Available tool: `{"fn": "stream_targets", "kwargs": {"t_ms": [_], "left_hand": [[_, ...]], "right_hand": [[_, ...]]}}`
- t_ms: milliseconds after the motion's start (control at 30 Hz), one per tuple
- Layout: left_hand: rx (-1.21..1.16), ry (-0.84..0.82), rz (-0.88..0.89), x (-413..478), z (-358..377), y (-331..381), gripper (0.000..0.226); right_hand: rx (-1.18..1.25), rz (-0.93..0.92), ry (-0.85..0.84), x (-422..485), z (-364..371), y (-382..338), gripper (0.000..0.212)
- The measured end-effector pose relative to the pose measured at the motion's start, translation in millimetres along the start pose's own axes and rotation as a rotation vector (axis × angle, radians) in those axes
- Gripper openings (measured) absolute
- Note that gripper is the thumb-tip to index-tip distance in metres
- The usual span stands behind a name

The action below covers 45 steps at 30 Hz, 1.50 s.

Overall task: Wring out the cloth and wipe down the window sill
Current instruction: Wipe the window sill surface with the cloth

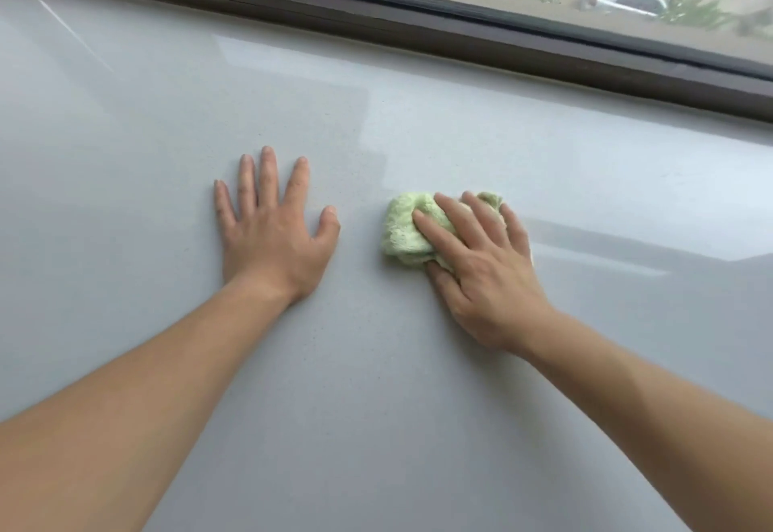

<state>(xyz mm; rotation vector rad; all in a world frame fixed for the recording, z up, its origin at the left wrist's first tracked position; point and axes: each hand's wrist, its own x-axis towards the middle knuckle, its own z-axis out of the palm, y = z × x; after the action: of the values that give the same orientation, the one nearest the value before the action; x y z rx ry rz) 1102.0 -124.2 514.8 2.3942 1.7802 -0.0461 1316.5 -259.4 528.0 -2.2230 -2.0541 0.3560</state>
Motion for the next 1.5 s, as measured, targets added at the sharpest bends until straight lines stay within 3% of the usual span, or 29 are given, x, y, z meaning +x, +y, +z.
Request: {"fn": "stream_targets", "kwargs": {"t_ms": [67, 200, 267, 400, 500, 567, 633, 733, 800, 867, 967, 1033, 1100, 1200, 1267, 1333, 1433, 1500], "left_hand": [[-0.006, -0.005, 0.004, 0.1, 0.1, 0.3, 0.076], [-0.036, 0.0, 0.013, -1.6, -1.0, -0.2, 0.076], [-0.121, 0.016, 0.042, -4.5, -3.3, -2.3, 0.077], [-0.383, 0.026, 0.1, -8.7, -11.6, -12.6, 0.082], [-0.341, 0.047, 0.156, -32.8, -16.7, -17.8, 0.076], [-0.3, 0.068, 0.235, -69.5, -14.9, -17.9, 0.066], [-0.269, 0.044, 0.257, -114.4, -9.3, -19.7, 0.059], [-0.161, -0.047, 0.262, -159.8, 3.7, -30.3, 0.062], [-0.06, -0.056, 0.298, -167.4, 11.7, -36.2, 0.064], [0.017, -0.035, 0.302, -166.7, 14.6, -36.3, 0.064], [0.055, -0.05, 0.292, -166.8, 15.7, -34.2, 0.065], [0.052, -0.067, 0.29, -167.6, 15.1, -35.9, 0.066], [0.04, -0.08, 0.281, -165.9, 14.5, -35.2, 0.066], [0.016, -0.072, 0.28, -167.0, 13.7, -35.0, 0.065], [-0.011, -0.061, 0.287, -166.9, 12.7, -36.0, 0.065], [-0.061, -0.054, 0.291, -167.3, 10.9, -36.7, 0.063], [-0.122, -0.058, 0.308, -169.0, 8.9, -37.7, 0.058], [-0.115, -0.063, 0.312, -169.2, 8.6, -38.5, 0.059]], "right_hand": [[0.003, -0.003, -0.003, 0.3, -6.5, 23.9, 0.057], [0.09, 0.441, 0.109, 18.8, -13.1, 53.6, 0.055], [0.083, 0.516, 0.153, 10.0, -5.1, 28.3, 0.056], [0.012, 0.124, 0.092, -62.9, 20.9, -48.5, 0.06], [0.0, -0.097, -0.013, -89.6, 20.5, -43.2, 0.061], [-0.016, 0.008, 0.017, -77.0, 12.4, -15.8, 0.062], [0.051, 0.267, 0.049, -58.9, 0.8, 8.1, 0.059], [0.097, 0.517, 0.102, -54.5, 6.0, -8.8, 0.056], [0.053, 0.422, 0.13, -76.5, 17.8, -49.1, 0.058], [0.004, 0.202, 0.094, -111.9, 31.3, -85.3, 0.059], [-0.039, -0.007, -0.005, -137.7, 31.9, -82.9, 0.061], [-0.053, 0.082, 0.008, -127.6, 27.2, -62.3, 0.061], [0.044, 0.336, 0.043, -110.1, 20.4, -47.4, 0.059], [0.12, 0.576, 0.123, -111.5, 28.0, -76.0, 0.056], [0.077, 0.468, 0.134, -140.6, 37.5, -115.9, 0.058], [0.02, 0.244, 0.069, -182.0, 47.3, -147.1, 0.058], [-0.033, -0.005, -0.043, -213.0, 46.8, -138.8, 0.06], [-0.049, 0.058, -0.015, -206.1, 45.0, -116.3, 0.06]]}}
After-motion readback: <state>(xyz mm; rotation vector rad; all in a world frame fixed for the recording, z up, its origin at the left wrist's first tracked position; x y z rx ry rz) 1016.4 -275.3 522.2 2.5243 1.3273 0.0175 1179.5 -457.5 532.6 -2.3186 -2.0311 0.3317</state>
